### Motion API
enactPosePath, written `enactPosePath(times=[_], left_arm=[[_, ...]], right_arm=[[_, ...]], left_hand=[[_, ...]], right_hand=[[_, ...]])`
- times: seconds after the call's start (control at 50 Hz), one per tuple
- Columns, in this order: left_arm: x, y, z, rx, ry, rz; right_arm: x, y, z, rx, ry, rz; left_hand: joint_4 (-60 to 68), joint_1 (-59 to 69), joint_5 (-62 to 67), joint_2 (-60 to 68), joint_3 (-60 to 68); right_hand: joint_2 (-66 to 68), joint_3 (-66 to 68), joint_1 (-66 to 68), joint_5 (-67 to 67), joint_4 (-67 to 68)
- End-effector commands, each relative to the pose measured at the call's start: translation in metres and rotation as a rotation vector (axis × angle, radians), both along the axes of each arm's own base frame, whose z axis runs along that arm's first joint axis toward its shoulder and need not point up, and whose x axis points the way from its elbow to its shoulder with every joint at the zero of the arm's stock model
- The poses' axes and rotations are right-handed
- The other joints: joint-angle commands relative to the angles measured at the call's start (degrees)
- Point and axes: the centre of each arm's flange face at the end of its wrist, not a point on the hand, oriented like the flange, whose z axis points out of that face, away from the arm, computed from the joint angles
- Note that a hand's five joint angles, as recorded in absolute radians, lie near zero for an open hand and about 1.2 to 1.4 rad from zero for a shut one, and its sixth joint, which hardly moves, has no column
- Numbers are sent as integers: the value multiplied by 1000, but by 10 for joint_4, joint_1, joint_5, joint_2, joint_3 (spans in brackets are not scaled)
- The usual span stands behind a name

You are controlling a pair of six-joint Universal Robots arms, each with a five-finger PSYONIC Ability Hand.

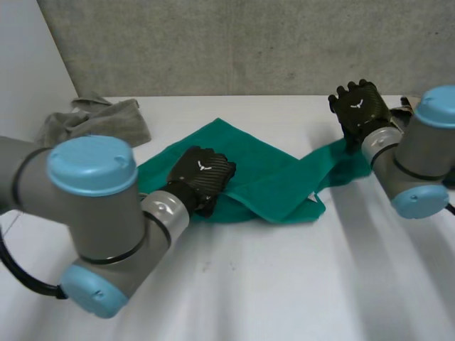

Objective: Fold the laundry.

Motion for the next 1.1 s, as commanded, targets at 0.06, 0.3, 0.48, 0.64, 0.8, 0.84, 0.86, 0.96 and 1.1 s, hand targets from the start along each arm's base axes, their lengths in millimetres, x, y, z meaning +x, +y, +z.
enactPosePath(times=[0.06,0.3,0.48,0.64,0.8,0.84,0.86,0.96,1.1], left_arm=[[-2,-14,0,-17,6,46],[-2,-15,2,-18,13,49],[-2,-15,0,-14,10,49],[-1,-15,-5,-3,1,51],[-1,-15,-7,1,-1,49],[-1,-15,-6,-1,0,49],[-1,-16,-6,-1,0,51],[-1,-17,-6,-3,2,51],[0,-17,-11,9,-10,55]], right_arm=[[-2,48,30,34,-104,-59],[-20,140,0,534,-95,-35],[-1,124,-43,603,-168,72],[26,103,-70,585,-158,127],[35,84,-77,527,-172,135],[36,81,-78,522,-174,138],[36,80,-79,523,-173,137],[37,77,-85,525,-170,134],[38,70,-94,525,-162,118]], left_hand=[[113,149,137,117,119],[113,149,137,117,119],[113,149,137,117,119],[113,149,137,117,119],[113,149,137,117,119],[113,149,137,117,119],[113,149,137,117,119],[113,149,137,117,119],[-187,-152,-164,-183,-181]], right_hand=[[-123,-124,-87,-129,-125],[31,30,67,25,29],[45,43,80,38,42],[98,97,134,92,96],[162,161,198,156,160],[164,163,199,158,162],[164,163,199,158,162],[179,178,215,173,177],[236,235,272,230,234]])
